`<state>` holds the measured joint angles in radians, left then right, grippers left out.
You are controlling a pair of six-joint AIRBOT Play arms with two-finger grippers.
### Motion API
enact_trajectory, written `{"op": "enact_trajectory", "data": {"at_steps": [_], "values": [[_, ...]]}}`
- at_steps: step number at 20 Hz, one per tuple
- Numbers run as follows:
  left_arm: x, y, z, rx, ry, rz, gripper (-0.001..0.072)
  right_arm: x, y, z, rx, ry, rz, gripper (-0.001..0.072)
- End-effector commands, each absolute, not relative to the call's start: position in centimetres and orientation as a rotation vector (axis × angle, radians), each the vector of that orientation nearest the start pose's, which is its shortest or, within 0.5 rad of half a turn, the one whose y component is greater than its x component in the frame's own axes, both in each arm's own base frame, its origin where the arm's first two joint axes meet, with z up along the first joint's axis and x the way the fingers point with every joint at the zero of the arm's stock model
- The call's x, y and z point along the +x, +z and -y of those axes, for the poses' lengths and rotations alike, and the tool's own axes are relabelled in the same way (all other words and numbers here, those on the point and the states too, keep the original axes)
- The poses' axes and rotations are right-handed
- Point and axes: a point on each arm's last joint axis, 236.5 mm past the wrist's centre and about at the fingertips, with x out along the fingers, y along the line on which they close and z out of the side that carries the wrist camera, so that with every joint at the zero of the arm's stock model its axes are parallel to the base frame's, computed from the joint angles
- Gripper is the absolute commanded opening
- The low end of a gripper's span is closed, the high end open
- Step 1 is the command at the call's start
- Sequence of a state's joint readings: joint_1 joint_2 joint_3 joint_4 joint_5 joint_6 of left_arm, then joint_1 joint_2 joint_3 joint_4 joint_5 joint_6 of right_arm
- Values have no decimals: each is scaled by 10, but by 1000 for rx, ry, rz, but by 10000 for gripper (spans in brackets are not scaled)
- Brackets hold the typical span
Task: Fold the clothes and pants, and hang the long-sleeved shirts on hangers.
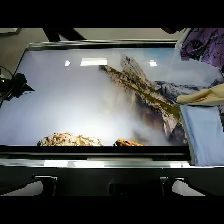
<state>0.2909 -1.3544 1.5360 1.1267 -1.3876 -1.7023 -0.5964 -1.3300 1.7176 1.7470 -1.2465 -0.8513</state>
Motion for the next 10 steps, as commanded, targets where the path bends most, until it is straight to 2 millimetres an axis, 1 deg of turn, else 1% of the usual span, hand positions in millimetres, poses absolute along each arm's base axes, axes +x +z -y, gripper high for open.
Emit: {"op": "enact_trajectory", "data": {"at_steps": [1, 3, 7, 10], "values": [[422, 120, -22, -616, -6, -1129, 15, 366, 179, 220, 984, -789, -789, 25], [422, 120, -22, -616, -6, -1129, 15, 345, 168, 220, 909, -822, -892, 25], [422, 120, -22, -616, -6, -1129, 15, 299, 155, 237, 759, -956, -1042, 27], [422, 120, -22, -616, -6, -1129, 14, 270, 136, 239, 691, -1014, -1136, 27]]}}
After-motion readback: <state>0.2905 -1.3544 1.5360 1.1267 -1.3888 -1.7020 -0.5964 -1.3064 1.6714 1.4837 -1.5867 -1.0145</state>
